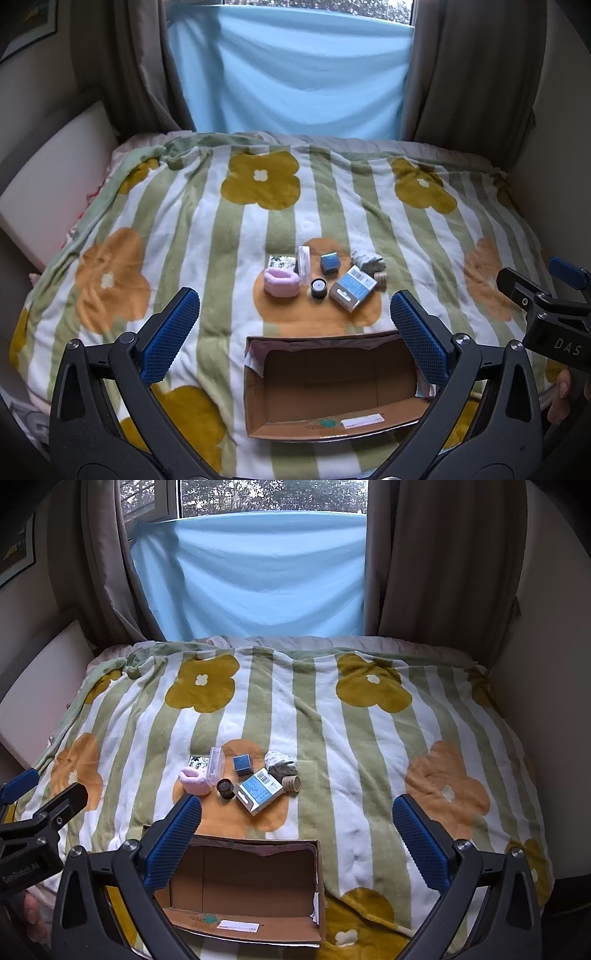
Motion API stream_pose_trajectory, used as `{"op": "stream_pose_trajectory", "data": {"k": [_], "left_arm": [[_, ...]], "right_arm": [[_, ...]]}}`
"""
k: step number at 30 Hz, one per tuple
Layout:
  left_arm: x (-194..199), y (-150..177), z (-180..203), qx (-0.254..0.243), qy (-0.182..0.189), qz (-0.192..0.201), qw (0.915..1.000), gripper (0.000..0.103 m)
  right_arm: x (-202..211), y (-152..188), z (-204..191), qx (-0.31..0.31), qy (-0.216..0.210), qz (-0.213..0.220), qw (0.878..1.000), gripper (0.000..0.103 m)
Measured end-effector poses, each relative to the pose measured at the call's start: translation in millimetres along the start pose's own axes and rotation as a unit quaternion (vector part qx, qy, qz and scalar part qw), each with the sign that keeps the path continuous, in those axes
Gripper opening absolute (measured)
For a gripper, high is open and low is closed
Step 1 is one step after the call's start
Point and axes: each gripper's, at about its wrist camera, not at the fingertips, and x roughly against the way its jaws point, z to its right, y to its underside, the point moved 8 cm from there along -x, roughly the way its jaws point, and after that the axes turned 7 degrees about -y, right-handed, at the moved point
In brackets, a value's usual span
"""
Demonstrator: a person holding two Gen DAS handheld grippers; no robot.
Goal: Organize objects
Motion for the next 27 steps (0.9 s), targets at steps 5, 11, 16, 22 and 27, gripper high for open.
{"op": "stream_pose_trajectory", "data": {"k": [5,11,16,22,27], "left_arm": [[-0.5,-2.3,-0.4,0.001,0.004,-0.001,1.0000,0.102],[-1.0,-1.6,-0.3,0.002,0.002,-0.002,1.0000,0.102],[-0.8,-1.0,-1.1,0.003,0.002,-0.001,1.0000,0.102],[-1.2,-2.3,-2.4,0.005,0.002,0.000,1.0000,0.102],[-2.0,-3.2,-3.7,0.008,0.005,-0.002,1.0000,0.102]], "right_arm": [[-0.5,1.7,0.3,0.001,0.000,0.001,1.000,0.103],[-0.9,2.2,-1.0,0.001,-0.001,0.002,1.000,0.102],[-0.5,0.8,-2.0,0.002,0.000,0.003,1.000,0.102],[-1.8,-0.3,-5.0,0.004,-0.001,0.003,1.000,0.103],[-3.7,4.1,-13.0,0.008,-0.002,0.005,1.000,0.102]]}}
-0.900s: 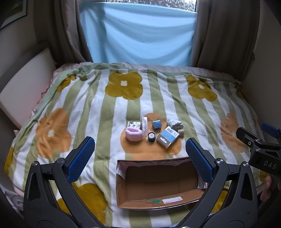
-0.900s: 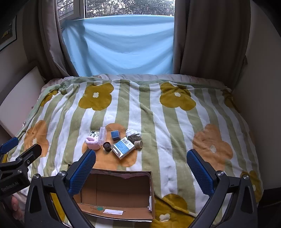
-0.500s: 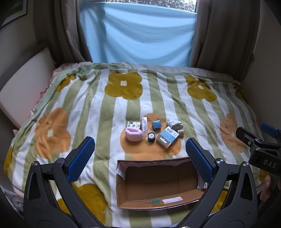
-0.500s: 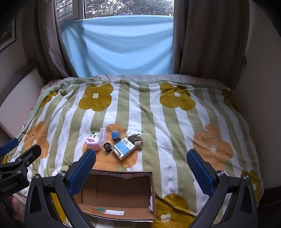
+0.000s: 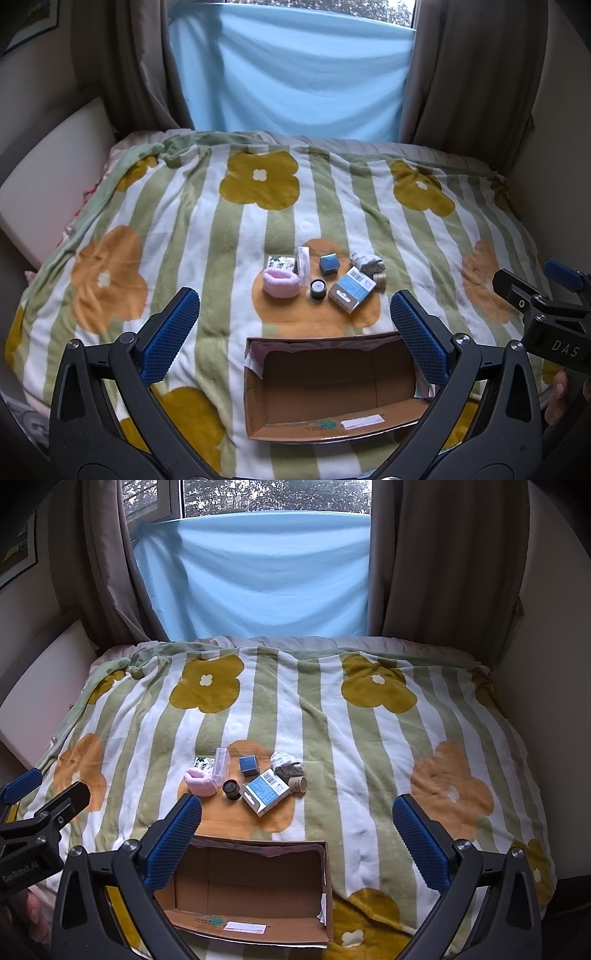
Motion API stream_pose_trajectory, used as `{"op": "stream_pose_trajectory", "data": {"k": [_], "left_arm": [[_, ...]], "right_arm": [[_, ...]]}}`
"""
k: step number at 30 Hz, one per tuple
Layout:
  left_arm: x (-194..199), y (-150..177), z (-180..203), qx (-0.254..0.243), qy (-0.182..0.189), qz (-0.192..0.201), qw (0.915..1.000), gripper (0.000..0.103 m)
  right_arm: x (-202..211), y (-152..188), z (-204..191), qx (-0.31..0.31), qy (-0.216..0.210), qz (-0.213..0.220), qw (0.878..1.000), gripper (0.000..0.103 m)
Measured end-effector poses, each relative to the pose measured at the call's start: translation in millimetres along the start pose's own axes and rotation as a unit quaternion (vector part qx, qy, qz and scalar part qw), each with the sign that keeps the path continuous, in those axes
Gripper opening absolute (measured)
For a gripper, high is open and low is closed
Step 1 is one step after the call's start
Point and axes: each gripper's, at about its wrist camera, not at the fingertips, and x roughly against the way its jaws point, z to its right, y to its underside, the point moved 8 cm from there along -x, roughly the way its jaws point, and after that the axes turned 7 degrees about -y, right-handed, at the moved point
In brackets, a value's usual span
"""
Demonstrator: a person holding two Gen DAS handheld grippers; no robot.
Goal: Organize objects
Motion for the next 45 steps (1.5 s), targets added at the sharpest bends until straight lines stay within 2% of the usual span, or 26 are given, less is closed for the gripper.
{"op": "stream_pose_trajectory", "data": {"k": [34,45], "left_arm": [[-1.8,0.8,-6.0,0.007,-0.001,-0.001,1.0000,0.102],[-20.7,5.6,-16.2,0.024,-0.001,-0.027,0.9993,0.102]], "right_arm": [[-1.6,4.2,-1.9,-0.001,-0.005,0.001,1.000,0.102],[-12.4,3.4,-9.1,0.001,-0.010,-0.009,1.000,0.103]]}}
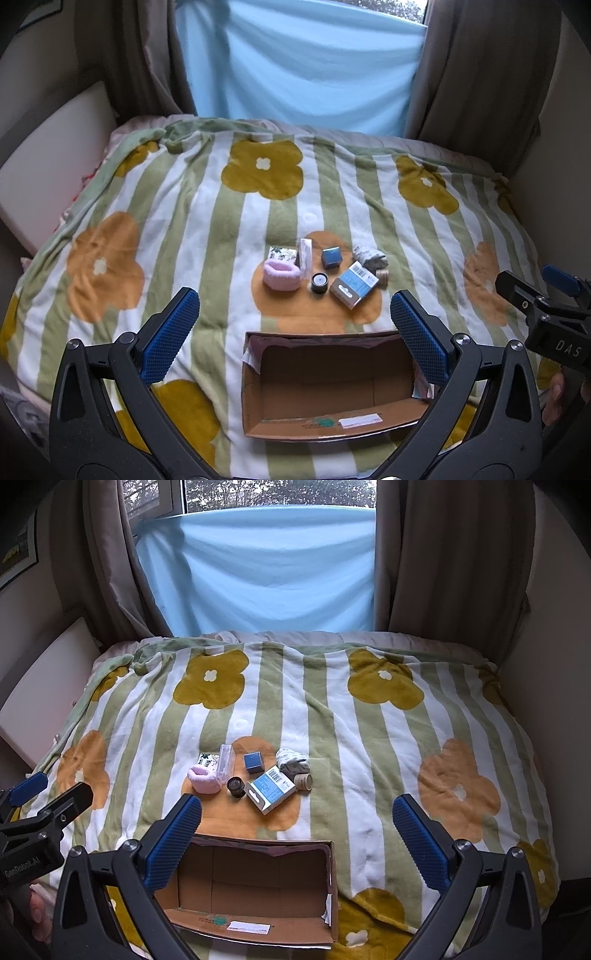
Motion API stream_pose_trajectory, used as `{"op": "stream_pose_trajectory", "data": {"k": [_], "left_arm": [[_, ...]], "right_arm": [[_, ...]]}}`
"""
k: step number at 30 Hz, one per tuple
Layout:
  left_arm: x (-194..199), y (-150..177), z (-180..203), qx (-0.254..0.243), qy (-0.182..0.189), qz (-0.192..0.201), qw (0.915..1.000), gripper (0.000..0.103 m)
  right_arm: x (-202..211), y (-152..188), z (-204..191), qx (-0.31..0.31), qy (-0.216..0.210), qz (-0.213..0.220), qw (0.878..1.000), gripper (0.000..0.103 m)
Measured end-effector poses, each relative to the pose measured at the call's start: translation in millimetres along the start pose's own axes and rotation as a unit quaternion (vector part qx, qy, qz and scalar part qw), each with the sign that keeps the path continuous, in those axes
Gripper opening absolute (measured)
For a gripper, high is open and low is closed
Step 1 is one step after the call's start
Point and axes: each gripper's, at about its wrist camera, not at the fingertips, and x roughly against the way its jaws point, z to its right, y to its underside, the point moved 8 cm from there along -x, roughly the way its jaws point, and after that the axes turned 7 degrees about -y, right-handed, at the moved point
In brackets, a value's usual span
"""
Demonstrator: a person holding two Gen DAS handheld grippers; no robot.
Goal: Organize objects
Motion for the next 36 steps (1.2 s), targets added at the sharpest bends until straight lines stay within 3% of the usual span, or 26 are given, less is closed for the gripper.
{"op": "stream_pose_trajectory", "data": {"k": [15,36], "left_arm": [[-78.8,-2.8,-12.3,0.009,-0.002,-0.077,0.9970,0.102],[-254.8,8.4,-8.5,-0.030,0.012,-0.184,0.9824,0.102]], "right_arm": [[-67.9,-8.0,12.7,-0.002,-0.020,-0.061,0.998,0.103],[-229.5,-18.6,46.1,0.013,-0.049,-0.184,0.982,0.103]]}}
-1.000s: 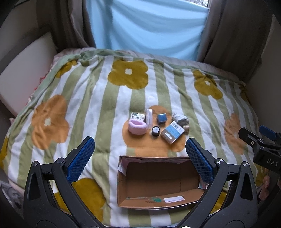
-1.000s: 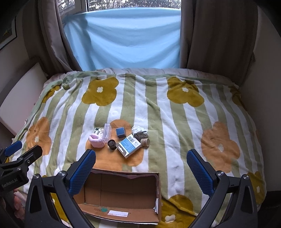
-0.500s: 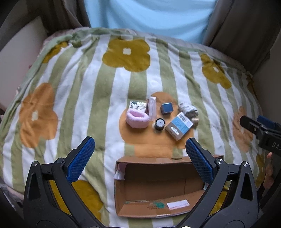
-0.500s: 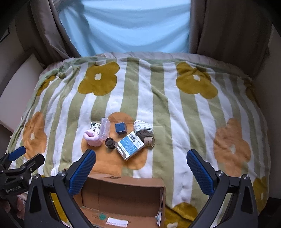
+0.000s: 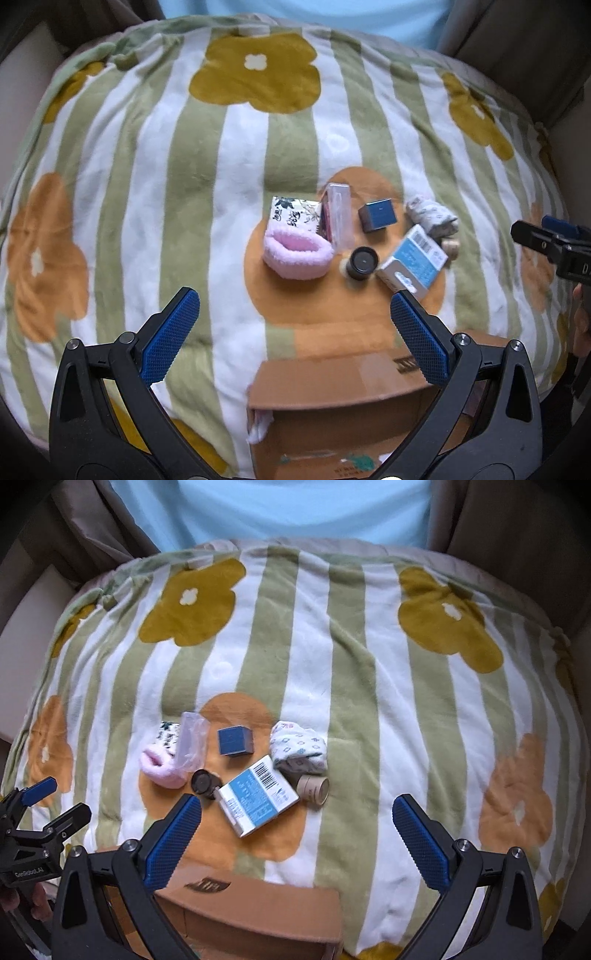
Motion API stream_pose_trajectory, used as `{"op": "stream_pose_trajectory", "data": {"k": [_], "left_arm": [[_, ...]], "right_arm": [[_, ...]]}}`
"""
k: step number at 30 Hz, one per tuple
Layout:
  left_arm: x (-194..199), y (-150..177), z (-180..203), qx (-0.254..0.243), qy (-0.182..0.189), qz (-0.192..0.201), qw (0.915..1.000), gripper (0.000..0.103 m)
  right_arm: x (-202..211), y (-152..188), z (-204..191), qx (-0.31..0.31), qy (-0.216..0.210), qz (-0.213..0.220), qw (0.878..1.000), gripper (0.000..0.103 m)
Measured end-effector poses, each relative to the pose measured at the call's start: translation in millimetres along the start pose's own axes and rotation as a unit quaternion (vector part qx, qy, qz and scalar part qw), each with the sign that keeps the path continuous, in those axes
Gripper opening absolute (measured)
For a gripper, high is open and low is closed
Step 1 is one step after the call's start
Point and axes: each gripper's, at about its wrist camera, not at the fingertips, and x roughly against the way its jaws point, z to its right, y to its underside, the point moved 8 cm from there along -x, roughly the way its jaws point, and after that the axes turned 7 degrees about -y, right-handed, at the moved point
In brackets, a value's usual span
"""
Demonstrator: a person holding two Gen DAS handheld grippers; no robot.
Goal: Organize objects
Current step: 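Grasp the pink fuzzy hair tie with the left tool while the right tool grasps the white sock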
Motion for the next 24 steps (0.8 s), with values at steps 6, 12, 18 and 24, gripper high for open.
{"op": "stream_pose_trajectory", "data": {"k": [6,12,18,24], "left_arm": [[-48.2,-5.5,5.7,-0.023,0.003,-0.035,0.9991,0.102],[-88.9,-7.2,13.3,-0.048,0.004,-0.066,0.9967,0.102],[-119.6,-14.4,17.7,-0.067,0.006,-0.087,0.9939,0.102],[-144.1,-15.4,22.0,-0.072,0.014,-0.114,0.9908,0.101]], "right_arm": [[-47.8,-15.0,18.4,-0.001,0.009,-0.038,0.999,0.103],[-97.3,-21.7,30.9,0.001,0.007,-0.079,0.997,0.103],[-132.1,-25.0,33.2,0.013,0.000,-0.103,0.995,0.103],[-161.0,-22.2,38.1,-0.012,-0.037,-0.137,0.990,0.097]]}}
